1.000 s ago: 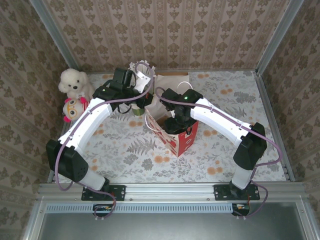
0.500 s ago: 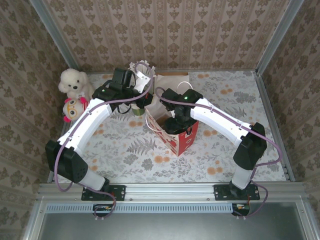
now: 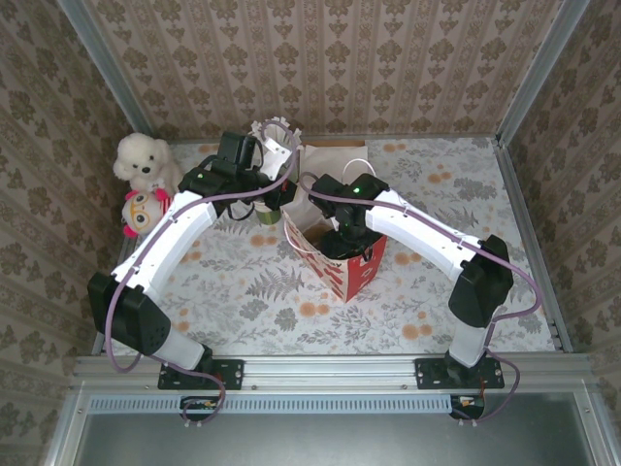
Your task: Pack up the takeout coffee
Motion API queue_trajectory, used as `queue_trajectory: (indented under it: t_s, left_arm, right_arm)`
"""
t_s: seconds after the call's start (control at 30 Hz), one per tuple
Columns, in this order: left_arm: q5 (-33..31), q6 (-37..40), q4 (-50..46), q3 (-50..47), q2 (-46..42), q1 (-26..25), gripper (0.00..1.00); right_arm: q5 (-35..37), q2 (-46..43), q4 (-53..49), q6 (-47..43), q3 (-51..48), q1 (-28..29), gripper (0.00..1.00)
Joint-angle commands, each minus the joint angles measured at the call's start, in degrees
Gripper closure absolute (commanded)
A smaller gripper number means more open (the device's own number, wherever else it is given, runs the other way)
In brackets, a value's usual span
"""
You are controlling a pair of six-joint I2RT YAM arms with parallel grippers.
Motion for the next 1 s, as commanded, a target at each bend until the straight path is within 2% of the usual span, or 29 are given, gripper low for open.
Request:
queue_trajectory:
  t_s: [0.0, 0.97]
  left_arm:
    - [0.3, -1.1, 2.7, -0.2, -1.6, 0.9, 1.0]
    - [1.0, -2.8, 5.0, -1.3, -3.3, 1.0, 1.0]
  right_arm:
    - [1.1, 0.6, -3.1, -0.7, -0.2, -0.5, 0.62]
    - [0.7, -0.8, -2.5, -0.1, -0.7, -0.4, 0.62]
